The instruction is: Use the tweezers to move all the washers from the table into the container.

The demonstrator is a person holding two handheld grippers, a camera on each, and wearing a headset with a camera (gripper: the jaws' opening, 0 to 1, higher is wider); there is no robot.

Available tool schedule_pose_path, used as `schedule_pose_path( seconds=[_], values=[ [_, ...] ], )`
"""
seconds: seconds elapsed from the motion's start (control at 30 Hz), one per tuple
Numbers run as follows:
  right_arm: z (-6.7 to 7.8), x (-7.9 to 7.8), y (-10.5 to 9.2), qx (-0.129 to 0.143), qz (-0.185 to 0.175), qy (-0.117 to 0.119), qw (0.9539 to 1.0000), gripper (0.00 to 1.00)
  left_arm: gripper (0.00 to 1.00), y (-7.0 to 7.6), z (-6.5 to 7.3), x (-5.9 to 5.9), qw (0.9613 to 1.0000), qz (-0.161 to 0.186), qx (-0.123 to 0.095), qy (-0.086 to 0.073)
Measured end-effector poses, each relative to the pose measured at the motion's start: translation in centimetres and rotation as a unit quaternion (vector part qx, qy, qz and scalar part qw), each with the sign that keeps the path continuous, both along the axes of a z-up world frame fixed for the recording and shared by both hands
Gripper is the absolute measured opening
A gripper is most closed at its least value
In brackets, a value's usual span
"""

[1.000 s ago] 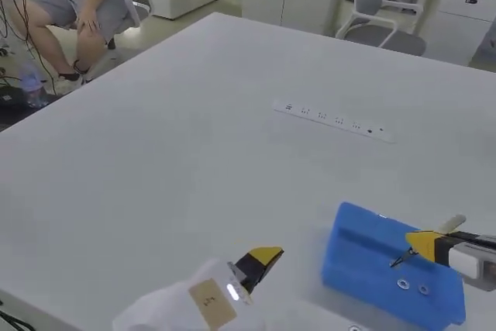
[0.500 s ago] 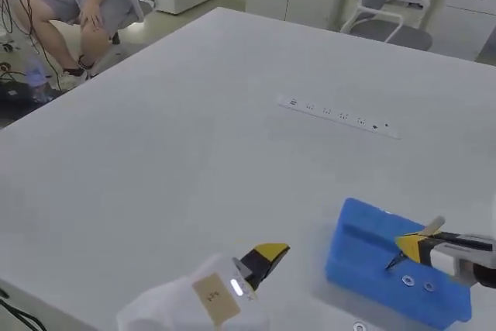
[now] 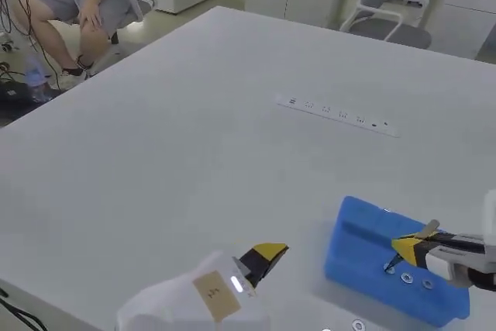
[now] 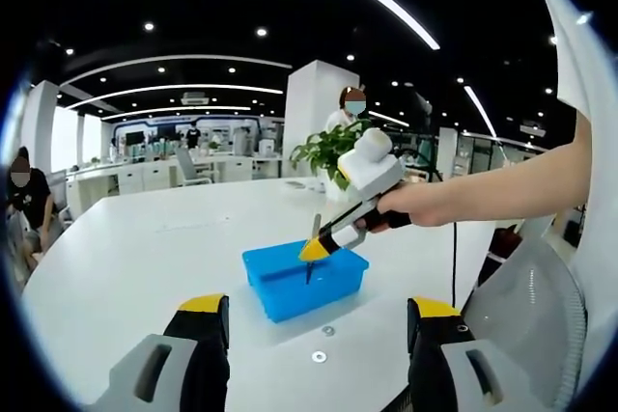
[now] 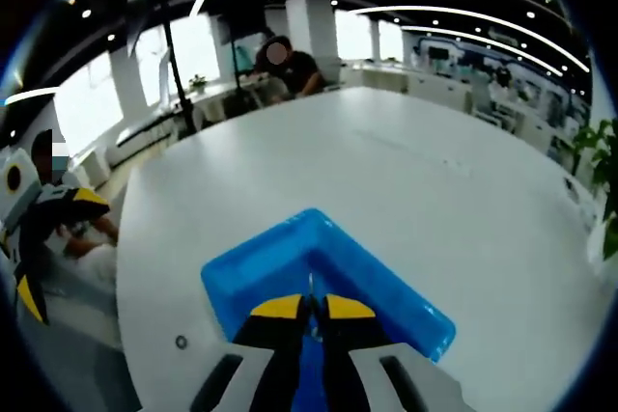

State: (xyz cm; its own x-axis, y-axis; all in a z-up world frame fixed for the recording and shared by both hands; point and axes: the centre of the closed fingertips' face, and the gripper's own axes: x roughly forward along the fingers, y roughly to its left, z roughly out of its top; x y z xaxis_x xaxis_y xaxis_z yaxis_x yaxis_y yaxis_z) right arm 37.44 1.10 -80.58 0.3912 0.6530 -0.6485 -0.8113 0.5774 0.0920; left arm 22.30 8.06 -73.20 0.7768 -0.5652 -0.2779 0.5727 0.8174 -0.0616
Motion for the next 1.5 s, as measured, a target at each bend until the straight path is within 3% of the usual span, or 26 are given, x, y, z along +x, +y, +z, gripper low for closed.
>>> schedule_pose_path(
  seconds=[0.4, 0.73, 0.93, 1.2, 1.5],
  values=[
    [2.8, -0.6, 0.0, 0.024, -0.01, -0.017, 0.9995, 0.04, 0.76, 0.1, -0.1, 0.1, 1.0, 0.001, 0.002, 0.001],
    [5.8, -2.5, 0.9, 0.046, 0.001, -0.034, 0.9984, 0.03, 0.76, 0.1, -0.1, 0.0, 1.0, -0.001, 0.001, 0.001],
    [7.0, -4.3, 1.8, 0.049, 0.028, -0.041, 0.9976, 0.03, 0.75, 0.0, -0.2, 0.0, 1.0, -0.003, 0.003, 0.002],
    [6.7, -6.3, 2.9, 0.058, 0.05, -0.025, 0.9968, 0.03, 0.75, 0.0, -0.4, -0.1, 1.0, -0.004, 0.006, 0.005],
    [3.5, -8.1, 3.9, 0.051, 0.071, 0.015, 0.9961, 0.03, 0.75, -0.1, -0.6, -0.2, 0.9999, -0.007, 0.01, 0.008]
  ],
)
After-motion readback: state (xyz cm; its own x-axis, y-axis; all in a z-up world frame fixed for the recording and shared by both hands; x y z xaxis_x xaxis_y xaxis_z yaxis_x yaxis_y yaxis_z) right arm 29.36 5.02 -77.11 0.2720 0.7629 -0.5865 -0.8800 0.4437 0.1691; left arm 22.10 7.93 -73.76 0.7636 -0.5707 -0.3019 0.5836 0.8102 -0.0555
